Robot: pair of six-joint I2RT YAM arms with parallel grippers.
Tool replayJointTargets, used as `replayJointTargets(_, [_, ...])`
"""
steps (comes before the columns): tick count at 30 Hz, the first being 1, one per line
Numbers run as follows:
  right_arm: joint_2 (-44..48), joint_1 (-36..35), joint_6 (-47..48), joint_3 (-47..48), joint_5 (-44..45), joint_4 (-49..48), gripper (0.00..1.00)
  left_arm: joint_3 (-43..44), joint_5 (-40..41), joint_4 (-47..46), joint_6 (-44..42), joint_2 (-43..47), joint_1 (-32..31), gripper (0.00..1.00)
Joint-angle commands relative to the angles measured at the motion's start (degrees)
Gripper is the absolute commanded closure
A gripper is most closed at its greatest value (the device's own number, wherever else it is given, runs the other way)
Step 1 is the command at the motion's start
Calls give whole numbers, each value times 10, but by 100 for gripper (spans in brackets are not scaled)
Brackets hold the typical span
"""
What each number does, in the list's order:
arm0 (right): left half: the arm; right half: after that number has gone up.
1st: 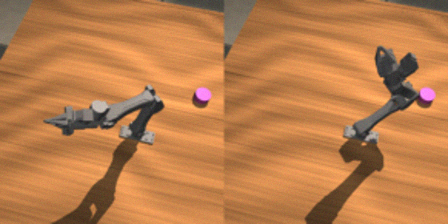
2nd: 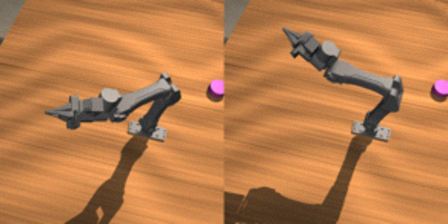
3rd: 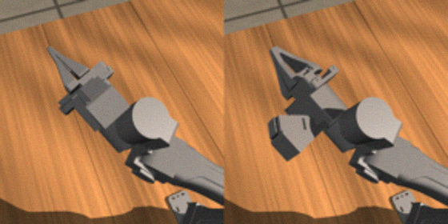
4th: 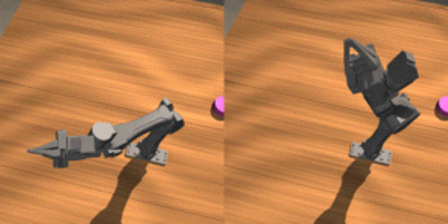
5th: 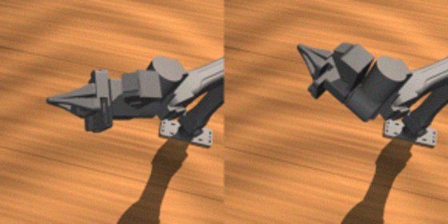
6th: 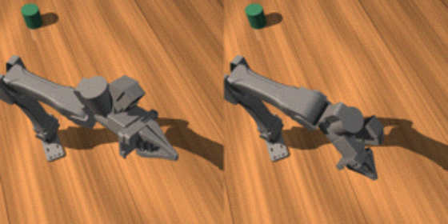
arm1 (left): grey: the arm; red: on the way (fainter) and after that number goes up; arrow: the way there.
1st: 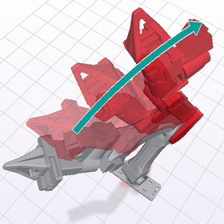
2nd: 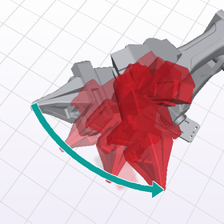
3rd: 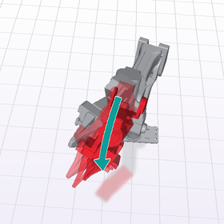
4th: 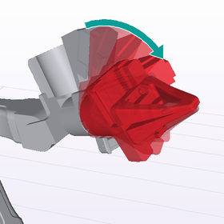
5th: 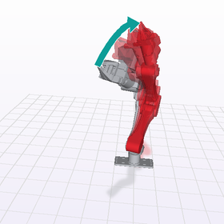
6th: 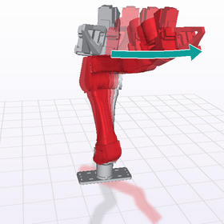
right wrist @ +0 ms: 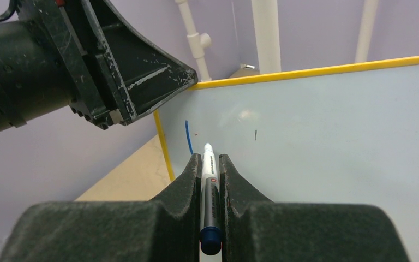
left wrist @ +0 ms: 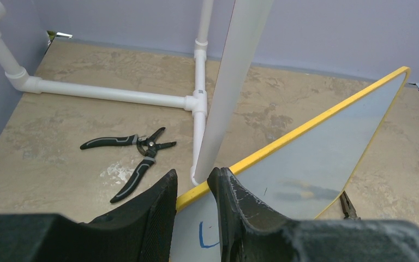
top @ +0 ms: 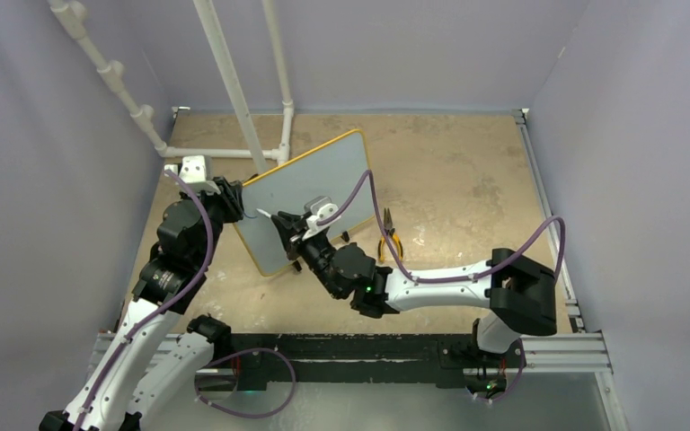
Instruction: Write a sentence on the whiteboard
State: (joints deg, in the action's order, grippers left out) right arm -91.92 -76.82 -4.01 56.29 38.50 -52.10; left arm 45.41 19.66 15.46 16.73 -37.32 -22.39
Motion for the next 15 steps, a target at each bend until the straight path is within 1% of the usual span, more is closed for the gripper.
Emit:
replayJointTargets(1, [-10,4,15,29,-11,-24,100,-9,-20,3,-3,-5,5,69])
replayJointTargets(15, [-26,16,12,39,-8,-27,100,-11,-23,2,-3,-4,8,69])
